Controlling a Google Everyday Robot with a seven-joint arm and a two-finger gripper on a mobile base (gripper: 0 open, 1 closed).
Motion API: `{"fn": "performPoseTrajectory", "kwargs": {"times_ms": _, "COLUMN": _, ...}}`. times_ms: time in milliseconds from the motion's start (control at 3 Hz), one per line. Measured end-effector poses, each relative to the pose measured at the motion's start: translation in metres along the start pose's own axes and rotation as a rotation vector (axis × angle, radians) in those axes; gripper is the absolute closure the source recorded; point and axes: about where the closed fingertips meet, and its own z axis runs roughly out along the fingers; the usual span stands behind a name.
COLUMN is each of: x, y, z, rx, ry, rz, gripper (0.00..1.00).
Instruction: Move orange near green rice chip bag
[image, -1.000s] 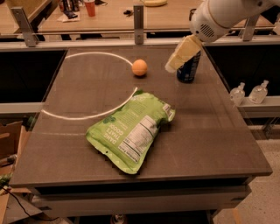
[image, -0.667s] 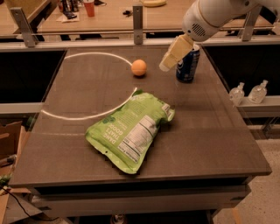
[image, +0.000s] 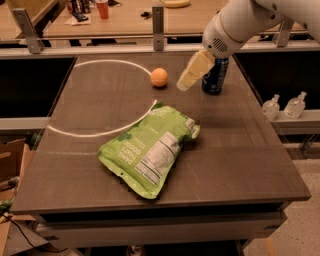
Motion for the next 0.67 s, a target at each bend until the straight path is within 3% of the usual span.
{"fn": "performPoseTrajectory", "kwargs": {"times_ms": 333, "x": 0.003, "y": 0.014, "z": 0.032, "rx": -0.037, "ry": -0.003, "rz": 0.015, "gripper": 0.00}}
{"fn": "performPoseTrajectory", "kwargs": {"times_ms": 667, "x": -0.008, "y": 0.014, "z": 0.056, "rx": -0.044, "ry": -0.026, "rz": -0.021, "gripper": 0.00}}
